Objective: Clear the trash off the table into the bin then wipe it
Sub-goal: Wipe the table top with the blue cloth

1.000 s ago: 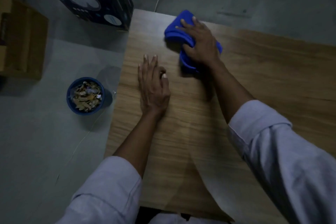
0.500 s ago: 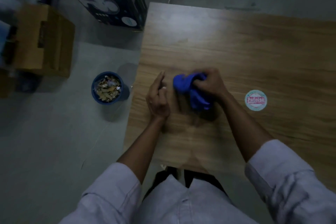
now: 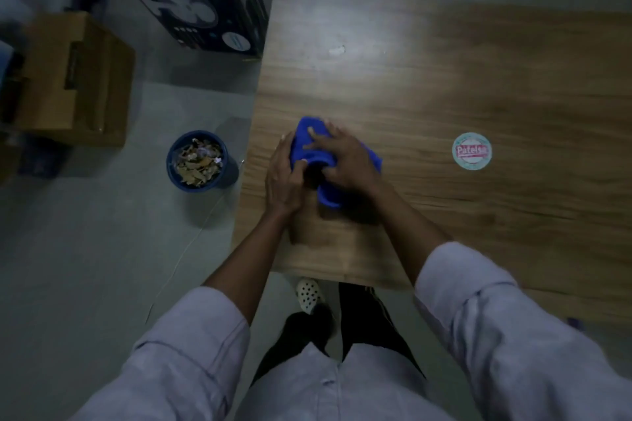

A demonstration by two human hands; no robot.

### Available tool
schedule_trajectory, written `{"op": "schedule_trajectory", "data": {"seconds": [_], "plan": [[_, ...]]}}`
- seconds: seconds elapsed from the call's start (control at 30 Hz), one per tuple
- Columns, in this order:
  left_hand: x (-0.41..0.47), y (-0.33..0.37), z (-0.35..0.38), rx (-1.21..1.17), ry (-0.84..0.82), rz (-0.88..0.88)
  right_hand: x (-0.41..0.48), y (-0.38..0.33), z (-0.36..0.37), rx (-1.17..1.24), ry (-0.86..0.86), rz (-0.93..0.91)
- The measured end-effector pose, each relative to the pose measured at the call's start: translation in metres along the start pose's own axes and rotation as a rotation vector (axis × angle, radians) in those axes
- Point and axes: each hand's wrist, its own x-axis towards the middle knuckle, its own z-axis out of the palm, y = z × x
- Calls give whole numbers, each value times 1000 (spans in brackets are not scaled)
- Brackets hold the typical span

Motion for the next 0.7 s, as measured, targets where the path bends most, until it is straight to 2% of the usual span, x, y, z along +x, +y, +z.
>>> {"op": "schedule_trajectory", "data": {"seconds": [0.1,0.23,0.37,0.53,0.6,0.7], "plan": [[10,2,2,135,-34,93,-40,-6,10,-79,-6,48],[34,9,17,351,-102,189,-51,1,6,-344,243,345],[70,16,29,431,-62,260,-9,22,-17,-460,452,551],[127,26,27,482,50,230,68,52,-57,-486,489,575],[142,25,23,469,75,188,92,54,-63,-479,458,529],[154,18,20,493,95,214,121,43,-61,-433,391,418]]}}
